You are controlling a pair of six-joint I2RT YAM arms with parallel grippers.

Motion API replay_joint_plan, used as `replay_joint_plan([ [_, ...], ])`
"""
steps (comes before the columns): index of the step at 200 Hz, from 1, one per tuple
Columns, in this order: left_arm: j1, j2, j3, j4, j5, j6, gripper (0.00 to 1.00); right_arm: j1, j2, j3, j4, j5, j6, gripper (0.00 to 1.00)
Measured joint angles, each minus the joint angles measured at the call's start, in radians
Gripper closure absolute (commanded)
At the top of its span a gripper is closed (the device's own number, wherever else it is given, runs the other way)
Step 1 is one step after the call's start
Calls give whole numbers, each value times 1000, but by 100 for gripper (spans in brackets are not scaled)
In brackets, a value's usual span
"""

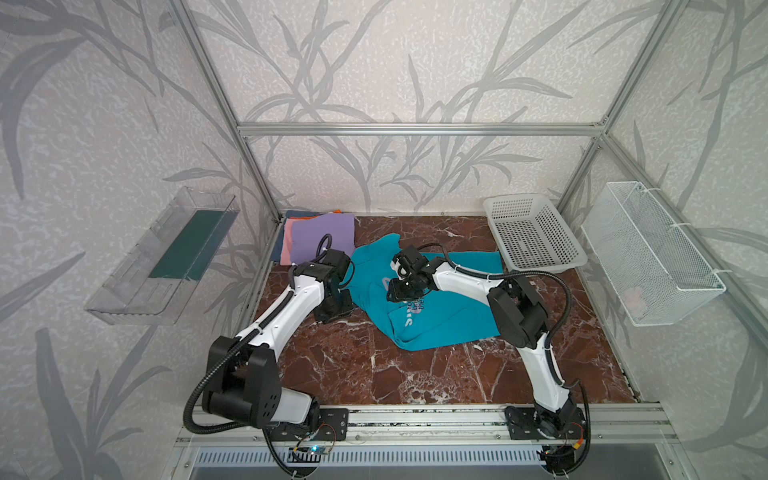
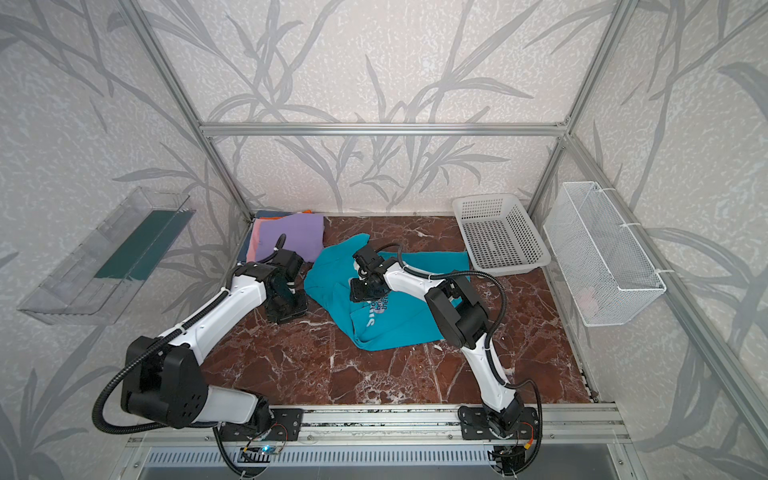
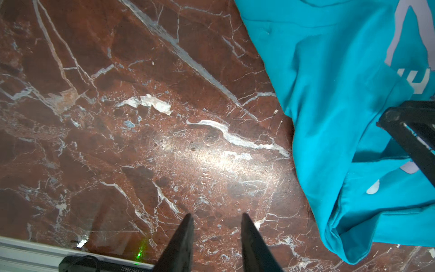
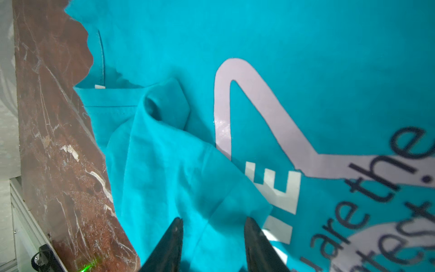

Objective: Fold and stack the t-shirts

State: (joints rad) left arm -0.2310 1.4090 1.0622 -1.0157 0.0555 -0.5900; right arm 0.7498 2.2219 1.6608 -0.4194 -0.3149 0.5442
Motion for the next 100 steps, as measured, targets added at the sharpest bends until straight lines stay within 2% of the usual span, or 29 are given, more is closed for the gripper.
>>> replay_joint_plan([
  [25, 23, -26, -6, 0, 19, 11, 57, 0, 7, 0, 6, -1, 23, 56],
  [62, 38, -52, -12, 6, 44, 13, 56, -1, -1, -6, 7, 42, 21, 45],
  [100, 43, -54, -31, 16, 59, 13, 56, -8, -22, -38, 10, 81, 5, 45],
])
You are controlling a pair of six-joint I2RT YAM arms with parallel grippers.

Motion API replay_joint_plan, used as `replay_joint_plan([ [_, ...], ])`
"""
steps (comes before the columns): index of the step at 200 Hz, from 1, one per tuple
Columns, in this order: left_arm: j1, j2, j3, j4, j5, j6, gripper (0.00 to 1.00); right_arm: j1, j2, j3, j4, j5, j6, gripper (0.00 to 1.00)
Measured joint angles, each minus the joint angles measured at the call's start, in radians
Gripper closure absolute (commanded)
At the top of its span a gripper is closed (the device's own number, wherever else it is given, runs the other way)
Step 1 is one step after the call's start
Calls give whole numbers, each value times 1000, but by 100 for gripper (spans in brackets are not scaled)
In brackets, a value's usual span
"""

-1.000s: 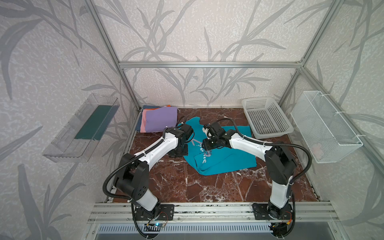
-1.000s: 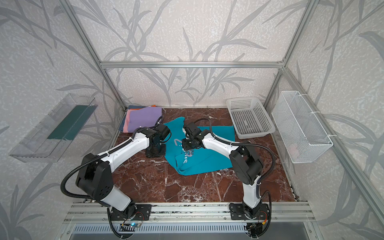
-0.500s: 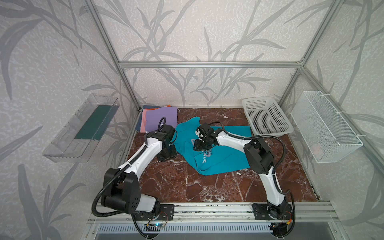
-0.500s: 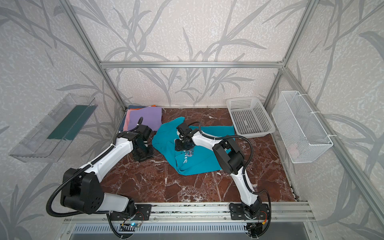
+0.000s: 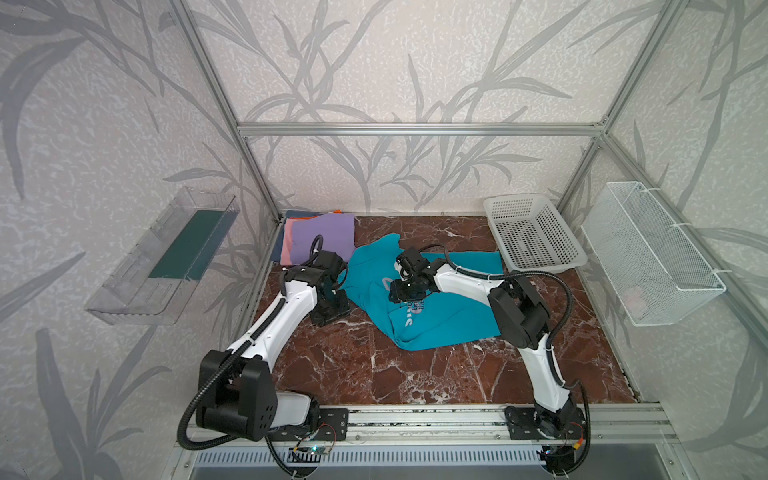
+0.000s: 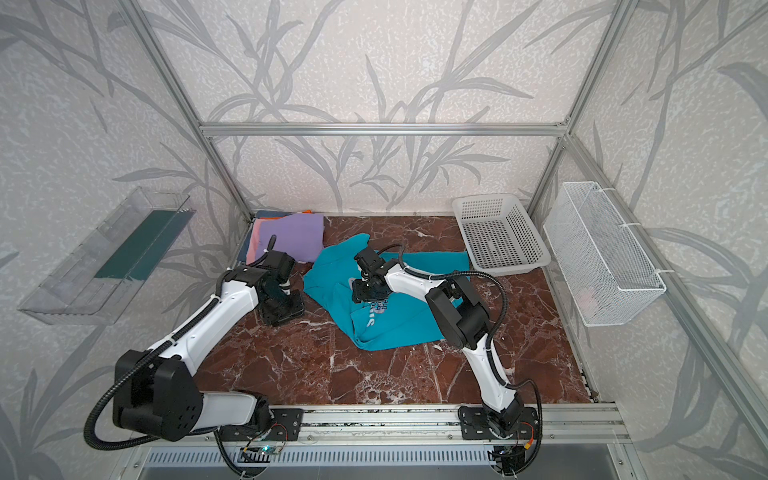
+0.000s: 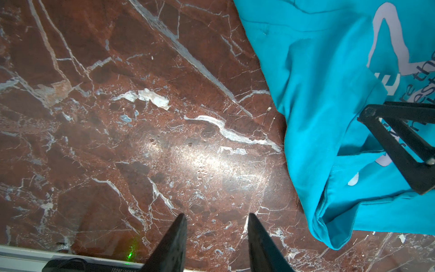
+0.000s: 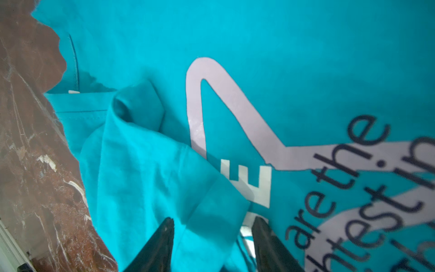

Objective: Fold and stack the t-shirts

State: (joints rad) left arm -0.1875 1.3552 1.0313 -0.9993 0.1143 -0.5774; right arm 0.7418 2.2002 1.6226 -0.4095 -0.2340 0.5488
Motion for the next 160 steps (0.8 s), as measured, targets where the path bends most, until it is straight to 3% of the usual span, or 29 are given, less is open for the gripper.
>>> replay_joint_plan([
  [39, 3, 0, -7, 6, 8, 0, 56, -1, -5, -16, 21, 7, 5, 54],
  [68, 6, 0, -8, 9, 10, 0, 56, 7, 0, -11, 40, -8, 13, 89],
  [78, 6, 0, -8, 9, 11, 0, 56, 10, 8, 2, 39, -10, 5, 97],
  [160, 46, 0, 32, 5, 0, 1, 56, 154, -43, 61, 42, 16, -153, 100],
])
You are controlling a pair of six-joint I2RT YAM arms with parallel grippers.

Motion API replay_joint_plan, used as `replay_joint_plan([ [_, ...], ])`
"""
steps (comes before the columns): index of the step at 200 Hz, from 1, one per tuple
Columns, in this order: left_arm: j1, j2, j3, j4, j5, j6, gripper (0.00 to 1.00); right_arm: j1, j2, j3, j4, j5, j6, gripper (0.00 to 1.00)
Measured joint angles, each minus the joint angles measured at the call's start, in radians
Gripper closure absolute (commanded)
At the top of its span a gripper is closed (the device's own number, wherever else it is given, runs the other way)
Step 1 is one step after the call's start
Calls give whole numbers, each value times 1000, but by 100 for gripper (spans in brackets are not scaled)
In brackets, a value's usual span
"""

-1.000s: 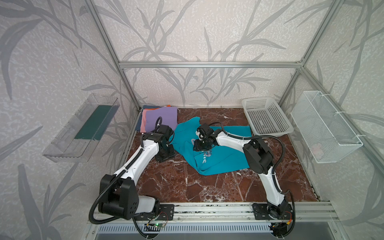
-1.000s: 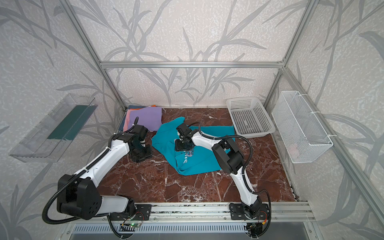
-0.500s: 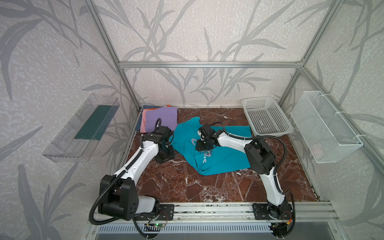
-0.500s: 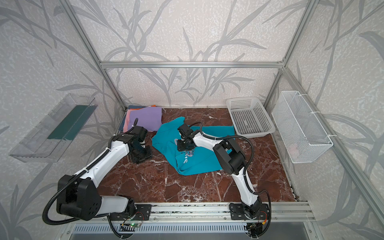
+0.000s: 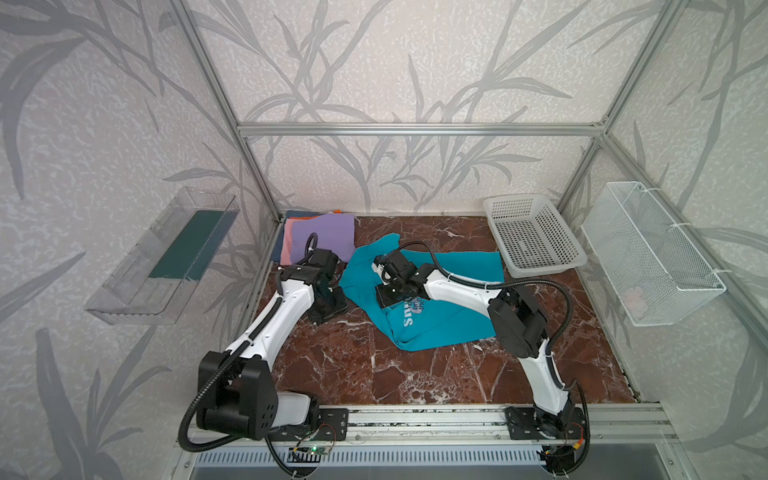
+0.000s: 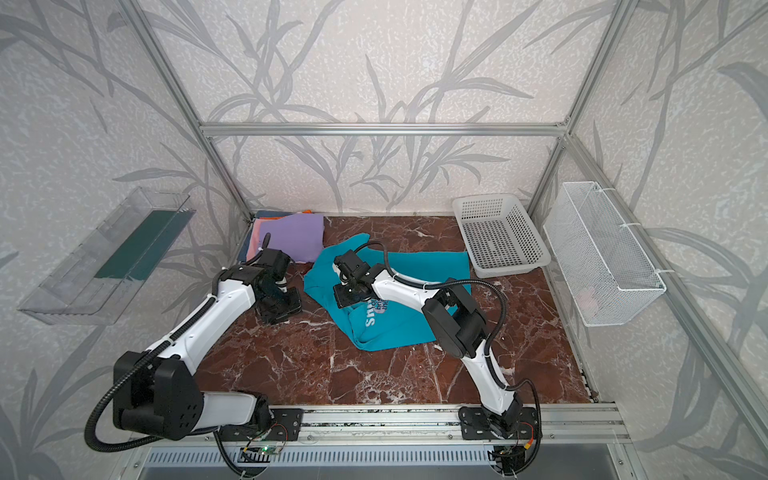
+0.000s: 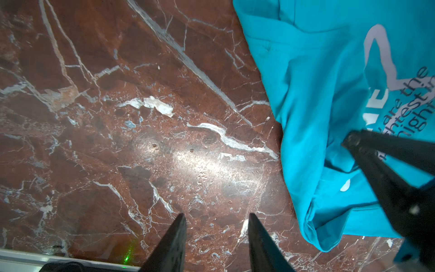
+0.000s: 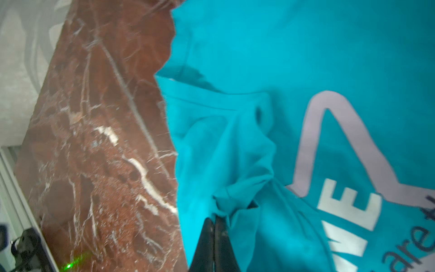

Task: Fold and stack the t-shirts
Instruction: 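Pull the hem toward the robot with the right gripper to smooth the shirt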

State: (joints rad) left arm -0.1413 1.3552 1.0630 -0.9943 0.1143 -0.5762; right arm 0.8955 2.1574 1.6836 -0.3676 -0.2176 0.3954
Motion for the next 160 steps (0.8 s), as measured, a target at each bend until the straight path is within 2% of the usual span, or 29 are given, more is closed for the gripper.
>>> replay_joint_plan([
  [29, 37, -1, 33, -5, -17, 0, 56, 107, -56, -19, 11, -3, -63, 100],
  [71, 117, -48, 50, -19, -67, -10, 56, 278, -111, -156, 55, -34, -104, 97],
  [93, 145, -85, 50, -19, -87, -19, 56, 323, -110, -216, 55, -67, -117, 87],
  [123, 152, -95, 49, -17, -94, -24, 54, 333, -108, -233, 59, -109, -135, 64],
  [140, 153, -93, 38, 3, -71, -21, 49, 333, -108, -233, 61, -122, -143, 59],
  [160, 153, -81, 10, 31, -35, -21, 48, 332, -113, -233, 60, -124, -151, 57],
])
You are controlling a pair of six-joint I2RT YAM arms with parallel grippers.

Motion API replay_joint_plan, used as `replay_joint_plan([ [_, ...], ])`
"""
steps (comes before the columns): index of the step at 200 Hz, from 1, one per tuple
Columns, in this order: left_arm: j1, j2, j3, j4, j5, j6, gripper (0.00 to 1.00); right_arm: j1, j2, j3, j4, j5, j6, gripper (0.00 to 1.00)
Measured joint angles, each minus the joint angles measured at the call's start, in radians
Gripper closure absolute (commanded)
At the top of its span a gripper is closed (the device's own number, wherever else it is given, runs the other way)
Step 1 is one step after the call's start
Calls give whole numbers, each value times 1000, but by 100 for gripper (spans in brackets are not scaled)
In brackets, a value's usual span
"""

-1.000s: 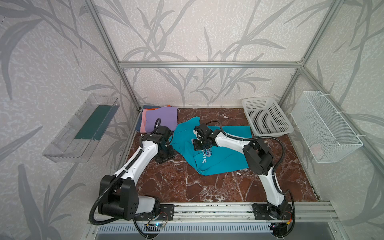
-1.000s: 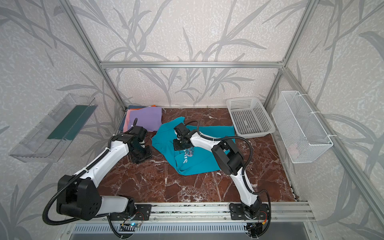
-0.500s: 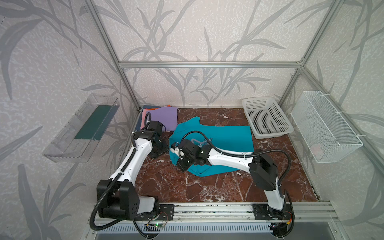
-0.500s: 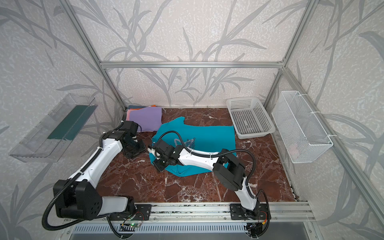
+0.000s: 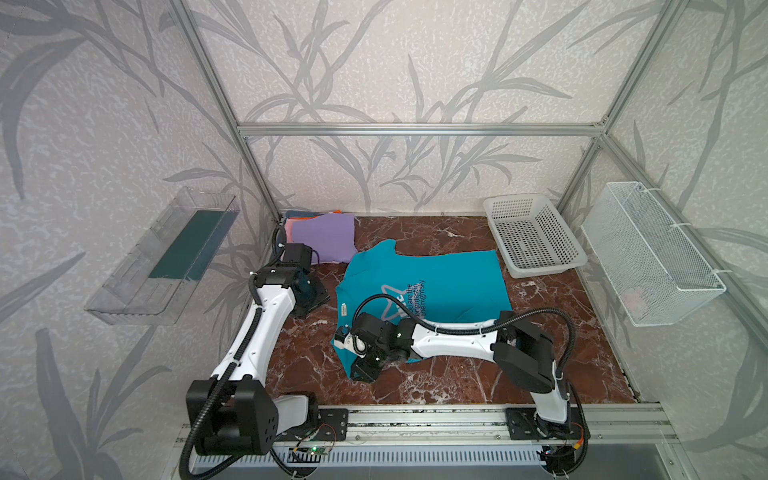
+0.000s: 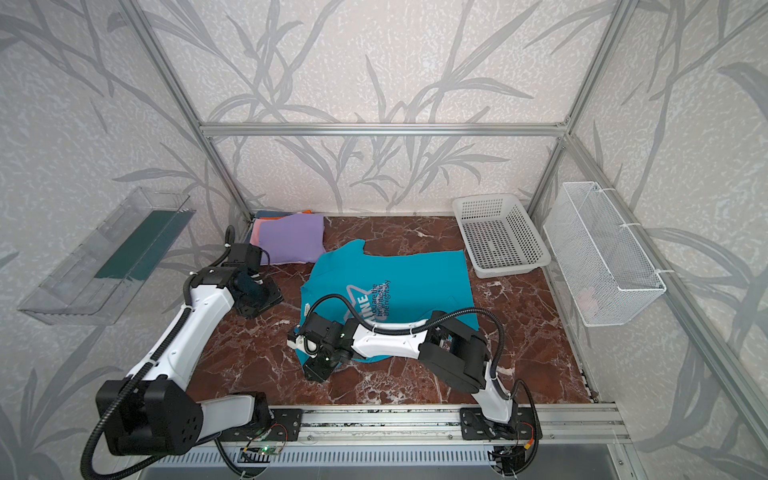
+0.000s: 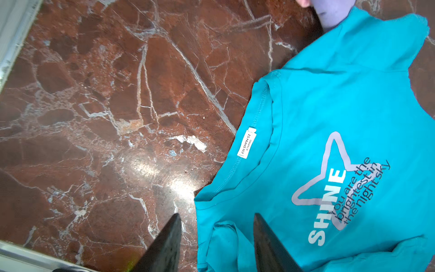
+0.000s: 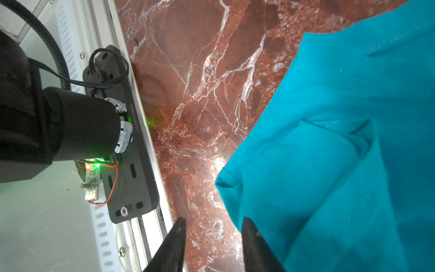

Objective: Fold and stack the t-shirts

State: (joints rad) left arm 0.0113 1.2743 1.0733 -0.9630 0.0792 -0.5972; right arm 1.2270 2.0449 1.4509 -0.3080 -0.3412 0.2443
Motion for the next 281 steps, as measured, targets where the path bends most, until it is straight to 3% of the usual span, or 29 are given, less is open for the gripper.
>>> replay_joint_plan([
  [30, -1, 64, -12, 30, 38, 0, 48, -7, -58, -6, -27, 37, -9, 57],
  [68, -10, 161, -12, 94, 80, -1, 48, -11, -164, -52, -71, 167, -29, 57],
  [98, -33, 256, 7, 148, 112, -6, 49, -12, -150, -60, -106, 227, -34, 56],
  [158, -99, 455, 138, 204, 130, -6, 51, -12, -14, 17, -131, 238, -40, 57],
  [172, -107, 494, 160, 217, 129, -8, 52, -12, 16, 58, -132, 247, -53, 62],
  [194, -108, 566, 185, 237, 130, -18, 53, -12, 58, 116, -136, 263, -73, 83],
  [219, -108, 634, 191, 262, 131, -35, 56, -12, 65, 122, -151, 285, -94, 100],
  [281, -108, 729, 314, 283, 122, -67, 74, -18, -14, -10, -157, 335, -123, 100],
])
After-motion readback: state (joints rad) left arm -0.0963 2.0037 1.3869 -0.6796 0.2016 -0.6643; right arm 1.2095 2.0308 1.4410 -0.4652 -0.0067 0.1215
